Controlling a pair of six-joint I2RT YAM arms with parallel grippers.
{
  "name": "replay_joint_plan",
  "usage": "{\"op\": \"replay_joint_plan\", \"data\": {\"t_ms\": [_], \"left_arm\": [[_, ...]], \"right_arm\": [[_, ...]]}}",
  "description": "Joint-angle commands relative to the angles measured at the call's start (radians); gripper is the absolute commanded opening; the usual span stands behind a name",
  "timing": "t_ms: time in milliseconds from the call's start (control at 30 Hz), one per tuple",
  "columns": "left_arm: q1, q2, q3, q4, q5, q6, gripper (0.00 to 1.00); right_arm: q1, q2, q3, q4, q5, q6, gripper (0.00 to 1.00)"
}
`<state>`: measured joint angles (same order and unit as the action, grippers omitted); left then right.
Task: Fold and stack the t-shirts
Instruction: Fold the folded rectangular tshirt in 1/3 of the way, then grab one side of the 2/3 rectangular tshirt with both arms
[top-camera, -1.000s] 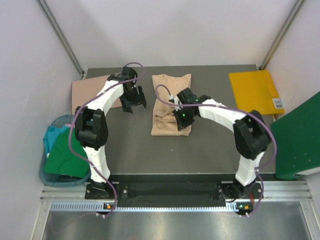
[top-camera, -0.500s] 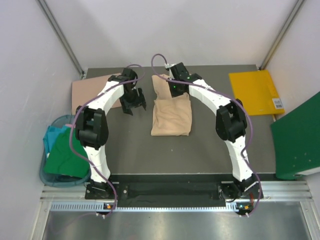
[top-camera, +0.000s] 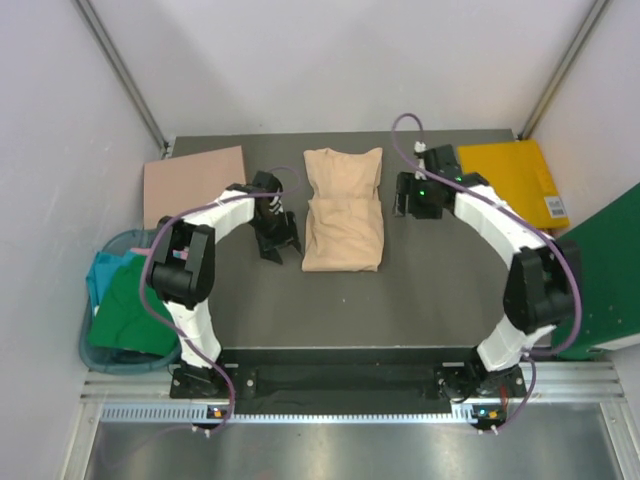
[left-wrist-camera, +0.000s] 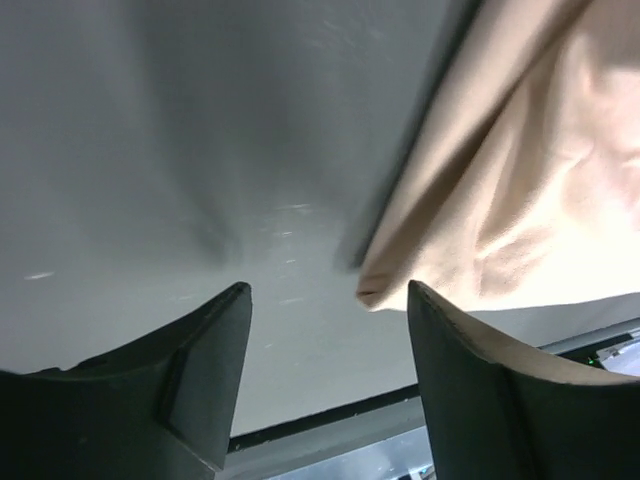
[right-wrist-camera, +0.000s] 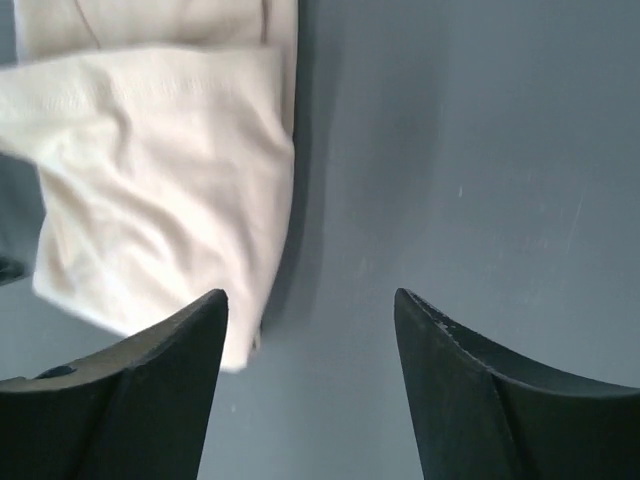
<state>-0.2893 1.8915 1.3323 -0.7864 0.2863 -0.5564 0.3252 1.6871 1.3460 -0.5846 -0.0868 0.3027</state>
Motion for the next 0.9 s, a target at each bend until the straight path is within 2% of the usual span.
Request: {"op": "replay_joint_plan", "data": {"t_ms": [0, 167, 300, 367, 500, 533, 600, 633, 667, 733, 867], "left_arm": [[-0.062, -0.051, -0.059, 0.139, 0.076, -0.046, 0.67], [-0.089, -0.039, -0.062, 0.194, 0.053, -0.094, 0.64], [-0.094, -0.013, -0.033, 0.211, 0.030, -0.102, 0.63], [-0.097, 0.006, -0.007, 0.208, 0.037, -0.097, 0.57], [-0.103, 0.035, 0.010, 0.208, 0.042, -0.089, 0.17], [-0.103, 0.037, 0.010, 0.207, 0.043, -0.091, 0.00], [-0.103, 0.034, 0.007, 0.205, 0.043, -0.092, 0.00], [-0.103, 0.031, 0.004, 0.202, 0.040, -0.094, 0.00], [-0.103, 0.027, -0.004, 0.199, 0.037, -0.094, 0.00], [-0.103, 0.012, -0.013, 0.184, 0.030, -0.094, 0.00], [-0.103, -0.018, -0.048, 0.138, -0.002, -0.099, 0.00]], "right_arm": [[-0.006, -0.095, -0.171, 0.049, -0.230, 0.110, 0.69], [0.012, -0.093, -0.313, 0.146, -0.369, 0.208, 0.70], [0.043, -0.024, -0.338, 0.181, -0.461, 0.243, 0.70], [0.055, -0.006, -0.337, 0.193, -0.468, 0.254, 0.70], [0.066, 0.043, -0.337, 0.252, -0.462, 0.276, 0.68], [0.066, 0.054, -0.335, 0.259, -0.459, 0.277, 0.66], [0.069, 0.084, -0.329, 0.270, -0.475, 0.280, 0.46], [0.069, 0.092, -0.326, 0.267, -0.482, 0.282, 0.33], [0.069, 0.097, -0.314, 0.252, -0.485, 0.280, 0.10], [0.069, 0.095, -0.300, 0.188, -0.478, 0.254, 0.00], [0.067, 0.062, -0.283, 0.102, -0.450, 0.205, 0.00]]}}
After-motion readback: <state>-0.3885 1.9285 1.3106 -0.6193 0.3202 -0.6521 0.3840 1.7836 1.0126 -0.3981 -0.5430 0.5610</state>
